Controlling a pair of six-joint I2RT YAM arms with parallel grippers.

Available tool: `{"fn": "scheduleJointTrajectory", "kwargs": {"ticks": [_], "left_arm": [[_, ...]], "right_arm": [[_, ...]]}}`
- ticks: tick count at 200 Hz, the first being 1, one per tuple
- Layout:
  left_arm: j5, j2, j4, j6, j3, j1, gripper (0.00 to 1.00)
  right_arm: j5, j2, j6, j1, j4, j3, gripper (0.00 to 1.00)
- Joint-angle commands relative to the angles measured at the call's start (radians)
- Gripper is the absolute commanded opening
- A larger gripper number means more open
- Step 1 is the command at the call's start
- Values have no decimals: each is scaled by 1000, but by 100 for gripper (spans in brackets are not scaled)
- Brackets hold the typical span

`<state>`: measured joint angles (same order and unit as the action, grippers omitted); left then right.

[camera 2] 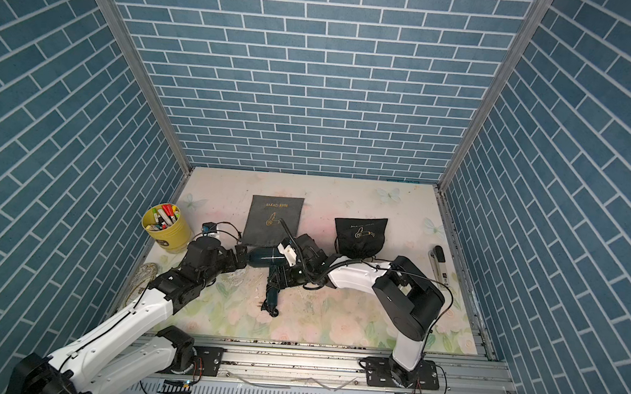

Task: Pack away hair dryers
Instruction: Pick up the hair dryer from the center of the board.

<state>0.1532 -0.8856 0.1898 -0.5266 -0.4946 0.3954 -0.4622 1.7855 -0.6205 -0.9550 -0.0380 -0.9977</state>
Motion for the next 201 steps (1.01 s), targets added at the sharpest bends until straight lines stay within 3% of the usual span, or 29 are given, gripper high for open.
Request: {"fn": "scheduleJointTrajectory", "kwargs": {"ticks": [1,83,115,173,201], "left_arm": [[-63,14,20,-34,21,-35,100],[-72,31,36,-39,32,-38,100],[-78,19,39,-34,28,-38,100],[-84,5,30,-24,28,-39,100],[-85,-4,27,-5,15,-39,100]], "right_arm": [[10,40,42,-17,69,-50,65],[79,141,51,-64,237,-183,63],[115,188,20,-64,296,-230,58],[160,148,12,-62,273,-195,27],[201,99,25,-53,252,-162,17]]}}
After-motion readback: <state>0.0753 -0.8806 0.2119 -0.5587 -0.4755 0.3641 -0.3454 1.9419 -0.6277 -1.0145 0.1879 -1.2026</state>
